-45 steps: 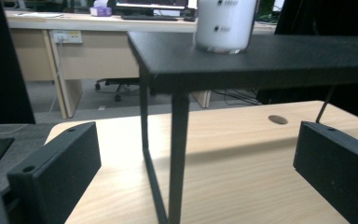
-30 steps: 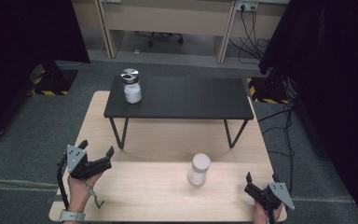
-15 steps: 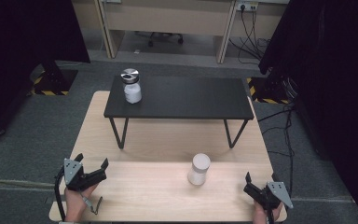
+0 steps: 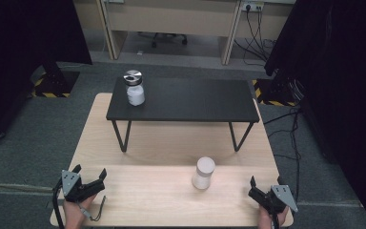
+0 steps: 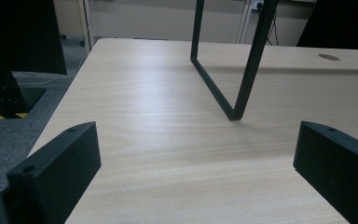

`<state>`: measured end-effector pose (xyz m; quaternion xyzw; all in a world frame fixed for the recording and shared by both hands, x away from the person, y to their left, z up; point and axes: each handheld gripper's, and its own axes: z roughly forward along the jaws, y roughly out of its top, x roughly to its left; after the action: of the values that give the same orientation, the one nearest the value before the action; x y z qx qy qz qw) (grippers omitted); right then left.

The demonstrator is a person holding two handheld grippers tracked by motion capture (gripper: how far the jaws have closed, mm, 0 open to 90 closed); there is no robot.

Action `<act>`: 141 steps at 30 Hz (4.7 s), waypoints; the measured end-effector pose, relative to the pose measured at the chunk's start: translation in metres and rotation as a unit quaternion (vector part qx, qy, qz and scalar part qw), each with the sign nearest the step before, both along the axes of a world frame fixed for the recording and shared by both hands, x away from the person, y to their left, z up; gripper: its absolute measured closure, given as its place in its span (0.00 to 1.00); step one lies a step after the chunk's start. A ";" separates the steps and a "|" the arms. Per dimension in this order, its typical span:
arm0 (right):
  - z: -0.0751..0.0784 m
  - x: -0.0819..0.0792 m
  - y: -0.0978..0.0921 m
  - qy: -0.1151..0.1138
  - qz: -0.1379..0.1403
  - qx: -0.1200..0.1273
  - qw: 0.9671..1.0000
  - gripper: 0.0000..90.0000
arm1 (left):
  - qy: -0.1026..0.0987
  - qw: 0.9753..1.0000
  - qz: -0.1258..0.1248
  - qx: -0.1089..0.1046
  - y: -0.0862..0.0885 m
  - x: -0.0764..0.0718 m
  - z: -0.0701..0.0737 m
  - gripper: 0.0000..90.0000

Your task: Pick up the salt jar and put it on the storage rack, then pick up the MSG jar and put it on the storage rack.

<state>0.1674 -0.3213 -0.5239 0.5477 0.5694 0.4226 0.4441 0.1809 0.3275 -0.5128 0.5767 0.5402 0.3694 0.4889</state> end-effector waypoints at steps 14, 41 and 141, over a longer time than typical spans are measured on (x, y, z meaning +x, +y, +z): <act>0.001 0.001 0.002 0.005 0.003 -0.012 1.000 0.00 | -0.027 1.000 0.006 -0.008 0.001 -0.006 -0.013 0.00; -0.001 -0.001 0.000 -0.002 0.013 -0.014 1.000 0.00 | -0.029 1.000 0.013 0.001 -0.002 -0.008 -0.014 0.00; 0.012 -0.005 0.056 -0.055 0.252 0.064 0.964 0.00 | -0.023 1.000 0.003 0.008 -0.001 -0.005 -0.013 0.01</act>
<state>0.1624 -0.2655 -0.5117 0.3894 0.6355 0.5860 0.3179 0.1754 0.3262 -0.5259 0.5704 0.5271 0.3884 0.4959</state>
